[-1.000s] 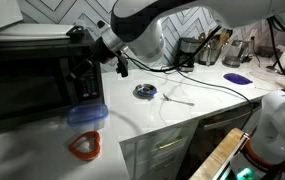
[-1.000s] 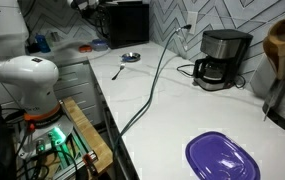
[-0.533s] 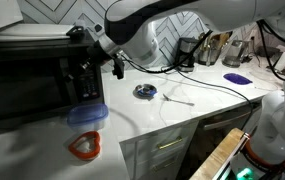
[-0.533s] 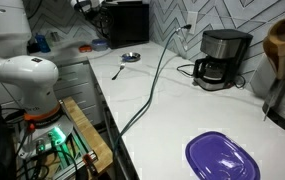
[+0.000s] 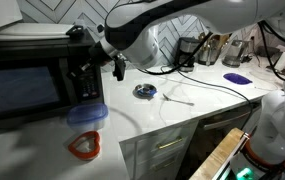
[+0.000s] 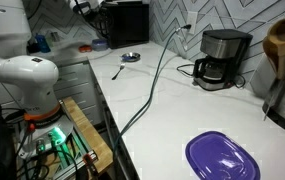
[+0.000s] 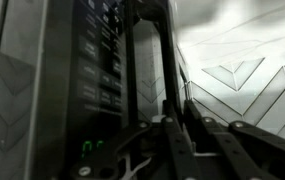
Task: Open the microwave door fully
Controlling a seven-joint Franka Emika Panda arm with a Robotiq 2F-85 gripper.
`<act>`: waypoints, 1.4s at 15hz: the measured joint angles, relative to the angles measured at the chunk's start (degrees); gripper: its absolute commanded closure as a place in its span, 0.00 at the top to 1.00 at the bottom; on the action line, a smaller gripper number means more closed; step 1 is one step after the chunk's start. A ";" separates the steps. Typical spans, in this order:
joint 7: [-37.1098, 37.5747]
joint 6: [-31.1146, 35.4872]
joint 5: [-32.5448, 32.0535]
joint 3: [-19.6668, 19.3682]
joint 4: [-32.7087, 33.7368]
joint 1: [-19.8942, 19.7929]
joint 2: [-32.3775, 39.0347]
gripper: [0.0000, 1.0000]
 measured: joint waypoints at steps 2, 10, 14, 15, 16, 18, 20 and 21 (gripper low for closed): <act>0.00 -0.06 -0.01 0.02 0.02 -0.01 0.00 0.04; -4.07 -13.45 0.08 1.00 -0.16 -0.40 -2.79 0.04; -4.59 -20.97 -0.55 5.00 0.93 -0.95 -3.02 0.41; -4.51 -22.00 -0.77 6.50 1.40 -1.30 -2.84 0.47; -4.22 -22.90 -1.46 7.82 1.75 -1.52 -2.72 0.53; -2.72 -23.80 -4.11 9.62 2.20 -1.76 -2.63 0.68; -0.51 -24.54 -7.07 10.71 2.49 -2.08 -2.66 0.81; 0.71 -25.29 -8.24 11.05 2.74 -2.35 -2.67 0.90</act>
